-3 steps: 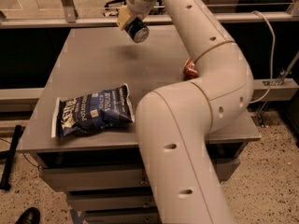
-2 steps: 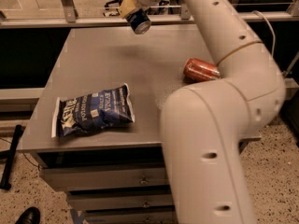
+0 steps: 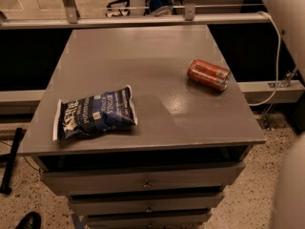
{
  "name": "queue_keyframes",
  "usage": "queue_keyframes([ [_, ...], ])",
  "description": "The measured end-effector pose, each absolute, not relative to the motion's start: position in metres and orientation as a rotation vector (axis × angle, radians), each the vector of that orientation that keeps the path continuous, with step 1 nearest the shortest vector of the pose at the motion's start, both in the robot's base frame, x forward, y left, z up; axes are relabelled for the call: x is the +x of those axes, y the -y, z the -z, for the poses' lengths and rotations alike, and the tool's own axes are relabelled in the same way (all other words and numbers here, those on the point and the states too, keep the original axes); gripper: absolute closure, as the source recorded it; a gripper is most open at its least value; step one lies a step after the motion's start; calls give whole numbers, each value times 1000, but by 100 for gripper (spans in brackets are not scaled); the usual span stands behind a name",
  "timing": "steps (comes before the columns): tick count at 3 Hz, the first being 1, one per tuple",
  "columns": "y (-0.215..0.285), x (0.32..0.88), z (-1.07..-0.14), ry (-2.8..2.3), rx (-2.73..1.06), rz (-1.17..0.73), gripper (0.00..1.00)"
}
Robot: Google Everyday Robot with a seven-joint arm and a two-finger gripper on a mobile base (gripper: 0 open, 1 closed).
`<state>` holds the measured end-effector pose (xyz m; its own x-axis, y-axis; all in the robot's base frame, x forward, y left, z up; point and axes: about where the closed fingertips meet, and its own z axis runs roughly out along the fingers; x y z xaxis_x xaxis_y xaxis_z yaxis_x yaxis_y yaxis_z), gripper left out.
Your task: Place pepsi can upright
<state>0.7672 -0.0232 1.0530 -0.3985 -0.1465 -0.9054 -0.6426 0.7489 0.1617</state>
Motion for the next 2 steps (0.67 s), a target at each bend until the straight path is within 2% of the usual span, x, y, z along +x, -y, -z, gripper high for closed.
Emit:
queue_keyframes([
  [2,38,756,-1044,-1907,-539,-640,100],
])
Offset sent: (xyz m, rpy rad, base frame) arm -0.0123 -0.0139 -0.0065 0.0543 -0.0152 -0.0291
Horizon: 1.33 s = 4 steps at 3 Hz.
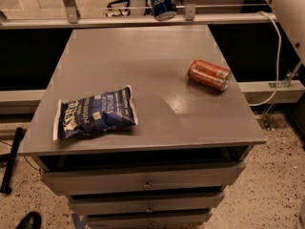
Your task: Place pepsi can upright
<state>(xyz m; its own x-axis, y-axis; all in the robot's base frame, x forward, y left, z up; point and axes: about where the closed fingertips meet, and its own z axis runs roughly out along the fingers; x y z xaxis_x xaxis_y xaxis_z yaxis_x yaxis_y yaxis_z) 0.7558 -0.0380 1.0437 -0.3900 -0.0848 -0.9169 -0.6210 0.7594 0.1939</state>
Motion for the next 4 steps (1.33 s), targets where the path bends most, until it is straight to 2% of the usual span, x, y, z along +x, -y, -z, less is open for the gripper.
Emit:
queue_keyframes([
  [2,31,740,-1058,-1800,-575,-660,100],
  [4,-3,687,-999,-1675,-598,-656,100],
])
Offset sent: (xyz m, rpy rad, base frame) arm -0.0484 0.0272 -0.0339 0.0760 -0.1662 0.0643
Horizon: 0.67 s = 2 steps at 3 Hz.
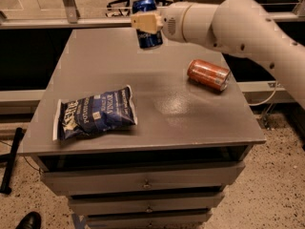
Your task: Place pepsi can upright
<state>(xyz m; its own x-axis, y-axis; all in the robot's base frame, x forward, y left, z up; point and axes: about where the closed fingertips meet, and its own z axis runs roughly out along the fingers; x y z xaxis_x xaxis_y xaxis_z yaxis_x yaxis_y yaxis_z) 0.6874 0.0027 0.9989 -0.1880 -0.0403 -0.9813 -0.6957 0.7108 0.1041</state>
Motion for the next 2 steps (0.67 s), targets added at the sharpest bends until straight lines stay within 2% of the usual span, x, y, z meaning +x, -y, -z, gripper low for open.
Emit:
queue_keyframes([
  [1,-24,674,-960,-1650,-640,-649,100],
  [2,-30,672,-959,-1648,-647,-654,100],
])
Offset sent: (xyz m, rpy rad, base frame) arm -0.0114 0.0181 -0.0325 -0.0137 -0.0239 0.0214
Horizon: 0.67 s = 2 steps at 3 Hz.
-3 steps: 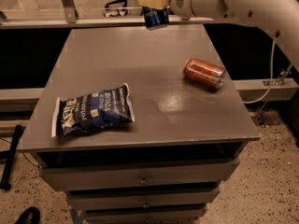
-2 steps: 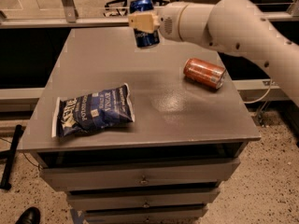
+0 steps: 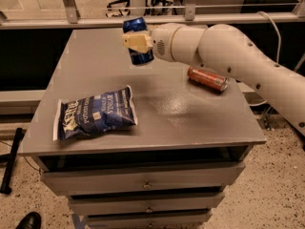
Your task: Place pepsi can upright
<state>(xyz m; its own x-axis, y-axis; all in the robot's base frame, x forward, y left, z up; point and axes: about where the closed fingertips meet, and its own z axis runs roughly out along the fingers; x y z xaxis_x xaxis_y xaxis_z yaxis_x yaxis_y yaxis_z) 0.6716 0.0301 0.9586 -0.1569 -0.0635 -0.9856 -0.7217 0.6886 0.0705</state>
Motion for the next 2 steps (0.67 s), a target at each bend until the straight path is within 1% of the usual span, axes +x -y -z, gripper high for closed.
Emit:
queue_keyframes([
  [2,-35,670,-960,-1533,-663,-701,100],
])
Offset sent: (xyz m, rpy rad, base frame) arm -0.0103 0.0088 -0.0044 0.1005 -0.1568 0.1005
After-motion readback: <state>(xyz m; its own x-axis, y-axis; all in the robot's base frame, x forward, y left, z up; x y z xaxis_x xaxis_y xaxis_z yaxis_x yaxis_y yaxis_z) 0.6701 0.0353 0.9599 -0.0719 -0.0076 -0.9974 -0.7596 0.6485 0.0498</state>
